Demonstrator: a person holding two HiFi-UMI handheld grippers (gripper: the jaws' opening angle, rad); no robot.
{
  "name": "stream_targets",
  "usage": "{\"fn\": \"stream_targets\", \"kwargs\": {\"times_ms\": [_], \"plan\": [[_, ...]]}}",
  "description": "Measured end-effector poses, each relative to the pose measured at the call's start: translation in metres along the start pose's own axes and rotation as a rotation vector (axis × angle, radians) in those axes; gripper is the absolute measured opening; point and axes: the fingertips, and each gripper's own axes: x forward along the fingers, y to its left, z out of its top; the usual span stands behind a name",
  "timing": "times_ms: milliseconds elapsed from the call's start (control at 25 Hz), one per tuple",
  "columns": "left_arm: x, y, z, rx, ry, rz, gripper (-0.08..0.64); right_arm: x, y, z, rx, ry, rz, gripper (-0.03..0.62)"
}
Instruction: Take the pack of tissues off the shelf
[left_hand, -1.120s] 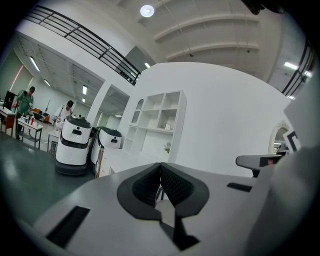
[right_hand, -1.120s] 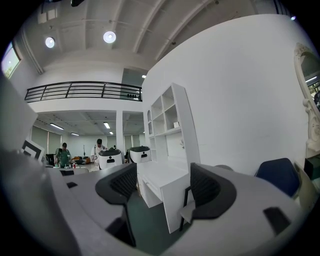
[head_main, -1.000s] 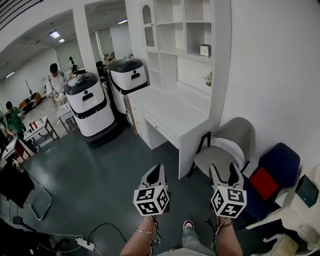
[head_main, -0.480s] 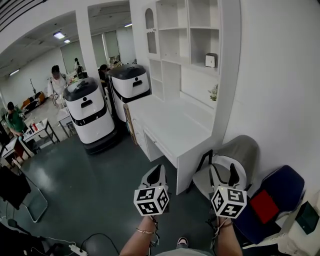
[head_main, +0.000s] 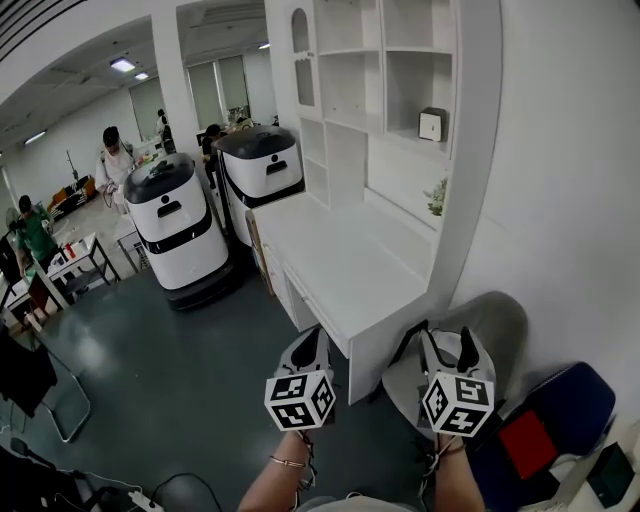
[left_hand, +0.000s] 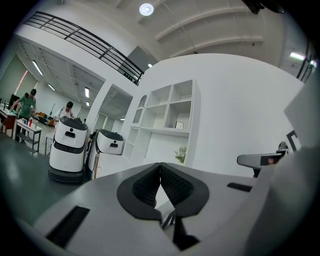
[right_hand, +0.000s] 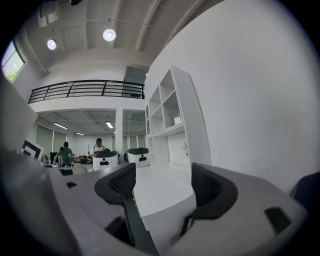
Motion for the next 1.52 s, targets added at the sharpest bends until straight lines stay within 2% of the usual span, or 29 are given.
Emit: {"fn": "stream_targets", "kwargs": {"times_ms": [320, 600, 1160, 1520], "plan": [[0.043, 0.011, -0.014, -0.009, 0.031, 0.014, 0.018, 0.043, -0.016, -0.014, 0.005, 0.035, -0.006, 0.342], [0.105, 0.023, -0.013, -0.019, 0.031, -0.014, 0.017, 0.096, -0.028, -0.016, -0.007, 0.044, -0.032, 0.347], [0.296, 0.053, 0.055, 0.029, 0.017, -0.151, 0.017, 0.257, -0.036, 0.040, -0.003, -0.025, -0.134, 0.357], [0.389, 0.078, 0.072, 0.066, 0.034, -0.218, 0.017, 0.336, -0.046, 0.050, 0.022, -0.050, -0.217, 0.360]]}}
